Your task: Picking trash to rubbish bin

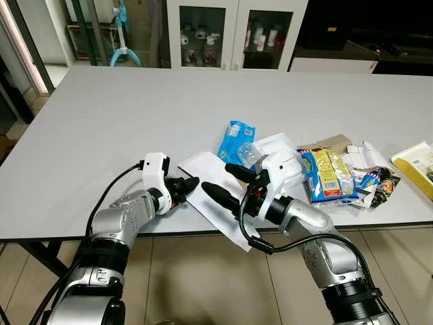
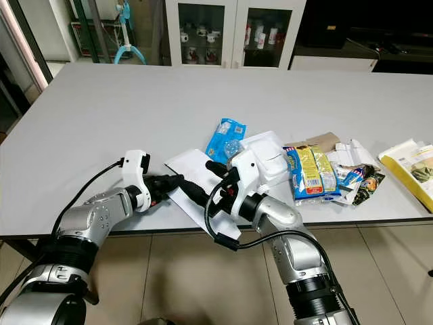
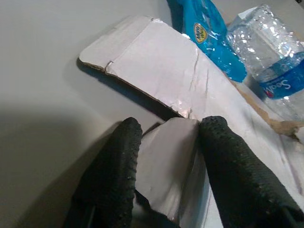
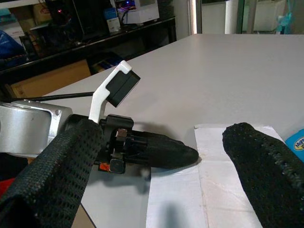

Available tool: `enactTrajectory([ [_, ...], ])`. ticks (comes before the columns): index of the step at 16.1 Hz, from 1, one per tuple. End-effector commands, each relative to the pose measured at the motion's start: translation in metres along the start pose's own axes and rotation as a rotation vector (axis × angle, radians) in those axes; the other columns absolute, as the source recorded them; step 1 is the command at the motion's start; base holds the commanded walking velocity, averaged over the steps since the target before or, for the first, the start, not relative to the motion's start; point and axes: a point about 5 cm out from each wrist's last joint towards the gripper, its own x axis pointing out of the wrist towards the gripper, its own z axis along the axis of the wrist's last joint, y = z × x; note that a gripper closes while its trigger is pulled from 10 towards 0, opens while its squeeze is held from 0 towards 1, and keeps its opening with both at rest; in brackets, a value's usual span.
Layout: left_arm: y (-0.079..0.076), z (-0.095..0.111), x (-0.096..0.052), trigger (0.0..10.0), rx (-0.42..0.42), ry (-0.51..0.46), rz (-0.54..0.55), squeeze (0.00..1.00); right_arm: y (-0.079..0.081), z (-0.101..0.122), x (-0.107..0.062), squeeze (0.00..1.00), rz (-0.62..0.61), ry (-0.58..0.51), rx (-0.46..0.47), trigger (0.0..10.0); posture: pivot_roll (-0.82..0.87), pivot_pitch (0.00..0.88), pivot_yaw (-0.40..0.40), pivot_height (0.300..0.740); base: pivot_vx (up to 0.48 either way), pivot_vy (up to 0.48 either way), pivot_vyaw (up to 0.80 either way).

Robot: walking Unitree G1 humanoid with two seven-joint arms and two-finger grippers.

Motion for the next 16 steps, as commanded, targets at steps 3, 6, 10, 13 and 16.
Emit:
enactTrajectory([
  [3,0.0,-0.021,0.002,0.0,-0.015,0.093,0.005,0.0,-0.003,0.004,-0.001,0.0,-0.01,-0.004,-0.001,10.0,0.0,0.033,-0.025,0.74,0.0,0.0,0.0],
  [6,0.002,-0.019,0.0,0.0,-0.017,0.083,0.006,0.0,-0.003,0.002,-0.001,0.0,-0.013,0.0,0.003,10.0,0.01,0.031,-0.026,0.74,0.0,0.0,0.0],
  [10,0.002,-0.019,0.0,0.0,-0.014,0.079,0.006,0.0,-0.003,0.003,0.0,0.0,-0.01,-0.003,0.003,10.0,0.01,0.032,-0.028,0.74,0.0,0.0,0.0],
  [13,0.003,-0.018,-0.001,0.0,-0.015,0.073,0.004,0.0,-0.003,0.003,0.0,0.0,-0.009,-0.002,0.003,10.0,0.01,0.032,-0.028,0.74,0.0,0.0,0.0],
  [16,-0.01,-0.003,-0.01,3.2,0.013,-0.038,-0.179,0.0,-0.003,0.003,-0.001,0.0,-0.009,-0.001,0.003,10.0,0.01,0.03,-0.029,0.74,0.0,0.0,0.0],
])
